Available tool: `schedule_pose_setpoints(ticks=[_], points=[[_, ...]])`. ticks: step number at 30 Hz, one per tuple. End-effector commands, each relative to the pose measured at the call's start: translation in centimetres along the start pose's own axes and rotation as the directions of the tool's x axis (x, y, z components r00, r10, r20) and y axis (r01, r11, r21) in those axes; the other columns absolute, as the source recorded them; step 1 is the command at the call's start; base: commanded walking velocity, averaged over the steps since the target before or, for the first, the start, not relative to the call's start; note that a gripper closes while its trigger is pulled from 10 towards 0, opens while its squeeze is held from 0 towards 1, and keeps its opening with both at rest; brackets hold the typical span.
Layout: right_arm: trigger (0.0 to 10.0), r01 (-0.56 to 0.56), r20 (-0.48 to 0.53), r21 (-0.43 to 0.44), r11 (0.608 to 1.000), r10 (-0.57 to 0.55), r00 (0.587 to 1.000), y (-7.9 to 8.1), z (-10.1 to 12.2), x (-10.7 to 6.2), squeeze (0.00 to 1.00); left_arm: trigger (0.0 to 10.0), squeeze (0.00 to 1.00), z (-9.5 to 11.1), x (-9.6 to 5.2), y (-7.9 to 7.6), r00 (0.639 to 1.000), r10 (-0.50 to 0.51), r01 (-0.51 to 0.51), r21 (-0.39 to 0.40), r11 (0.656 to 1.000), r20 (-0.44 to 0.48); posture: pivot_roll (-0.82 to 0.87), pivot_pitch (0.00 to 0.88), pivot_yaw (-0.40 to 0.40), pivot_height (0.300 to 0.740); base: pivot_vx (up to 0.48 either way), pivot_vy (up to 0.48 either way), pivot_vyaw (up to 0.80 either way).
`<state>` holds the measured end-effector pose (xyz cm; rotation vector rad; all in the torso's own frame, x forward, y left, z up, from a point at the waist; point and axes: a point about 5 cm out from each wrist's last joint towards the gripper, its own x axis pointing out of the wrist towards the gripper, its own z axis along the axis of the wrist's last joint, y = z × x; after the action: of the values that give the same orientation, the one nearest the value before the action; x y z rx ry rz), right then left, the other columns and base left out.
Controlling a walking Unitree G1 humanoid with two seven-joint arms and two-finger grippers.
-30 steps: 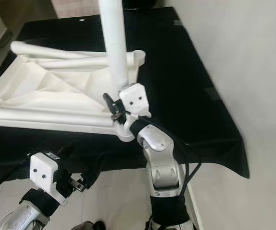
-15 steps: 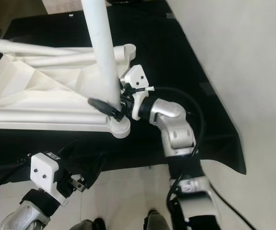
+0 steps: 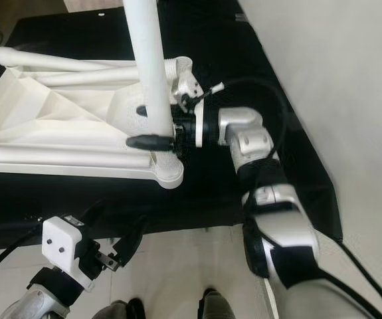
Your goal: Building children table
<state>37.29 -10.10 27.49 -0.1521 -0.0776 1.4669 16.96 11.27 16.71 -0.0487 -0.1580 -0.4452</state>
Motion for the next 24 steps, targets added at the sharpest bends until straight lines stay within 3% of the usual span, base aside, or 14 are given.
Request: schedule_pose_setpoints(ticks=[1,2,12,15,17,18,19,20,21,22,24], points=[[7.2,-0.032,0.009,0.006,0.999,0.032,0.999,0.2,-0.2,0.6,0.0,10.0,0.0,0.1,-0.2,-0.2,1.0,0.001,-0.001,-0.002,1.0,-0.005,0.09,0.257,0.018,0.74,0.0,0.0,0.0],[0.0,-0.033,0.018,0.008,0.999,0.033,0.999,0.1,-0.1,0.6,0.0,10.0,0.0,0.1,-0.2,-0.2,1.0,0.002,-0.002,-0.001,1.0,-0.005,0.09,0.258,0.015,0.74,0.0,0.0,0.0],[0.0,-0.03,0.043,-0.01,1.0,0.03,0.999,-0.2,-0.4,-0.5,0.0,10.0,0.0,0.0,-0.1,-0.1,1.0,0.004,-0.004,-0.001,1.0,-0.006,0.08,0.251,0.02,0.74,0.0,0.0,0.0],[0.0,0.054,0.061,-0.03,0.998,-0.052,0.997,-0.4,-0.7,-1.4,0.0,10.0,0.0,0.0,-0.1,-0.1,1.0,0.007,-0.007,0.0,1.0,-0.004,0.08,0.251,0.02,0.74,0.0,0.0,0.0],[0.0,0.241,0.042,-0.036,0.97,-0.239,0.97,-0.3,-2.0,-2.1,0.0,10.0,0.0,0.0,-0.1,-0.1,1.0,0.009,-0.009,0.001,1.0,-0.003,0.06,0.251,0.013,0.74,0.0,0.0,0.0],[0.0,0.241,0.042,-0.036,0.97,-0.239,0.97,-0.3,-2.0,-2.1,0.0,10.0,0.0,0.0,-0.1,-0.1,1.0,0.009,-0.009,0.001,1.0,-0.003,0.06,0.251,0.013,0.74,0.0,0.0,0.0],[0.0,0.342,0.008,-0.004,0.94,-0.342,0.94,-0.1,-2.9,-2.2,0.0,10.0,0.0,0.0,-0.1,0.0,1.0,0.009,-0.009,0.001,1.0,-0.003,0.06,0.251,0.013,0.74,0.0,0.0,0.0],[0.0,0.548,-0.029,0.024,0.836,-0.547,0.836,0.4,-4.4,-2.0,0.0,10.0,0.0,0.0,-0.1,0.0,1.0,0.01,-0.01,0.002,1.0,-0.003,0.06,0.251,0.006,0.74,0.0,0.0,0.0],[0.0,0.548,-0.029,0.024,0.836,-0.547,0.836,0.4,-4.4,-2.0,0.0,10.0,0.0,0.0,-0.1,0.0,1.0,0.01,-0.01,0.002,1.0,-0.003,0.06,0.251,0.006,0.74,0.0,0.0,0.0],[0.0,0.68,-0.058,0.037,0.732,-0.678,0.733,0.9,-5.4,-2.2,0.0,10.0,0.0,0.0,-0.1,0.1,1.0,0.01,-0.01,0.002,1.0,-0.004,0.06,0.251,0.006,0.74,0.0,0.0,0.0],[0.0,0.869,-0.166,0.077,0.488,-0.854,0.494,5.8,-8.5,-1.7,0.0,10.0,0.0,-0.1,0.0,0.4,1.0,0.009,-0.009,0.002,1.0,-0.003,0.03,0.249,0.026,0.74,0.0,0.0,0.0]])
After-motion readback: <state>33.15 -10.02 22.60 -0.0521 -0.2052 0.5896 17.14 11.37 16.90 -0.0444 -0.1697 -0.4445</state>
